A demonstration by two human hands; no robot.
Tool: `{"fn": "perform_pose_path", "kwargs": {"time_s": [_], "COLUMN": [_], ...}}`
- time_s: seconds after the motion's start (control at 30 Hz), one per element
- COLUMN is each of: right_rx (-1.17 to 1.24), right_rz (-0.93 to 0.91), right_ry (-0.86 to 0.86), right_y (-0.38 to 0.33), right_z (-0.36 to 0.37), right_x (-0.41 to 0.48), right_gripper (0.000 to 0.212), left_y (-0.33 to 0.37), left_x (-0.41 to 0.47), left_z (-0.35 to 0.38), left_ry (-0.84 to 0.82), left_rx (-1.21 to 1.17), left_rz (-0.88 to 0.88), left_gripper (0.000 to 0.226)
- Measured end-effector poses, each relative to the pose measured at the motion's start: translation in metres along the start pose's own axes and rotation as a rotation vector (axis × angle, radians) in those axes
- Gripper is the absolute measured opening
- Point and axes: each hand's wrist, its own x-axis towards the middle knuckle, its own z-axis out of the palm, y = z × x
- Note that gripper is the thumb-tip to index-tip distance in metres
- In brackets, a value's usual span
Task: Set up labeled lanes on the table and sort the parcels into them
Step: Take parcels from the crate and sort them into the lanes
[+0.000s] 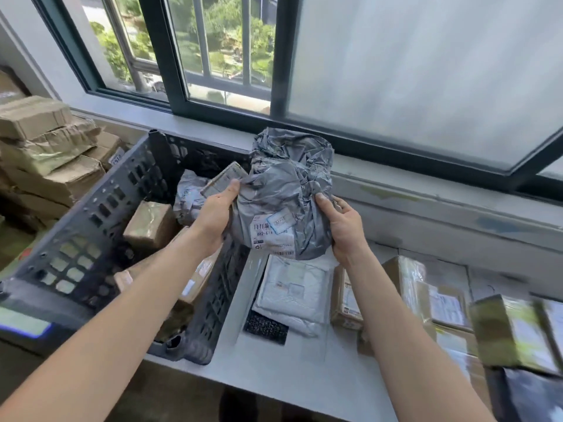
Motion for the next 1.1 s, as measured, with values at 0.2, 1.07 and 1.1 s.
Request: {"fn": "perform_pose_path", "kwargs": {"time_s": [0.2,1.07,1.1], "right_rx": [0.032,-1.071,-1.070], "right_rz": [0.064,0.326,0.327], "right_ry": [0.100,0.137,0.141], "right_y": [0.012,0.134,0.136], "right_z": [-0.048,-0.130,-0.130], "right_x": [0.003,-0.008,-0.008], "right_gripper": [0.031,0.031,0.032], "left_y": [-0.026,-0.184,-0.185], "left_x": [0.007,0.034,0.034], "left_z": [0.038,0.051,0.050], "left_ry": [0.048,0.149,0.150], "left_rx": [-0.079,0.603,0.609], "left_rz": [-0.091,-0.319,-0.318], "left_gripper": [0.027,0.026,0.028]}}
